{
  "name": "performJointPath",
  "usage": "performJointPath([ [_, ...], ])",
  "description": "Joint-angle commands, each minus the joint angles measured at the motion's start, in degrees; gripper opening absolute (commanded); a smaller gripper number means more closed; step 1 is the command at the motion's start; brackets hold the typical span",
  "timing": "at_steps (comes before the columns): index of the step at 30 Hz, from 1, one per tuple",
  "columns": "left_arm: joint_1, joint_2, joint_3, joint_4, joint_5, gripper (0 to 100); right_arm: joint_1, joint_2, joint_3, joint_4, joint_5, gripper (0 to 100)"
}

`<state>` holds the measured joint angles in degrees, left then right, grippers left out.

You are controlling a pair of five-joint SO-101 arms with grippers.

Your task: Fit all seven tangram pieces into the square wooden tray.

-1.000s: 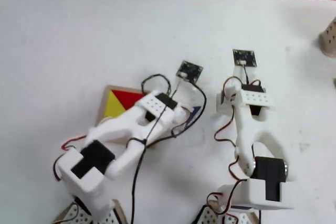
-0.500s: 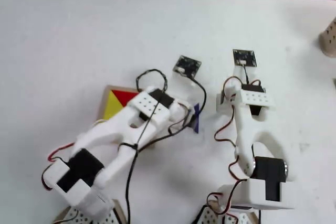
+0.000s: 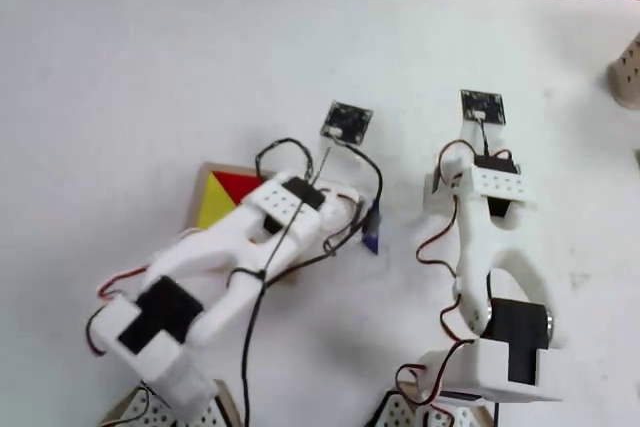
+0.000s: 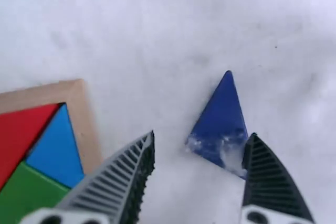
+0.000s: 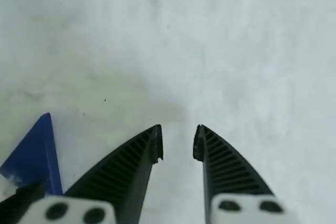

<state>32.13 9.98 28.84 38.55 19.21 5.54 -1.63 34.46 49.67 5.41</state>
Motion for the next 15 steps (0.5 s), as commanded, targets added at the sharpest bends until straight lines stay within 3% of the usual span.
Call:
performJointPath([
  [1,0.66,2.59,-6.42,2.9,1.14,27,0.4,-1.36,-2.46,0.31,-0.62,10.5],
  [5,1.19,6.02,-10.29,7.3,3.96,27,0.31,-1.27,-2.46,0.31,-0.62,10.5],
  [15,4.35,7.78,-12.31,8.09,4.4,27,-0.31,-1.19,-2.37,0.04,-0.53,10.5],
])
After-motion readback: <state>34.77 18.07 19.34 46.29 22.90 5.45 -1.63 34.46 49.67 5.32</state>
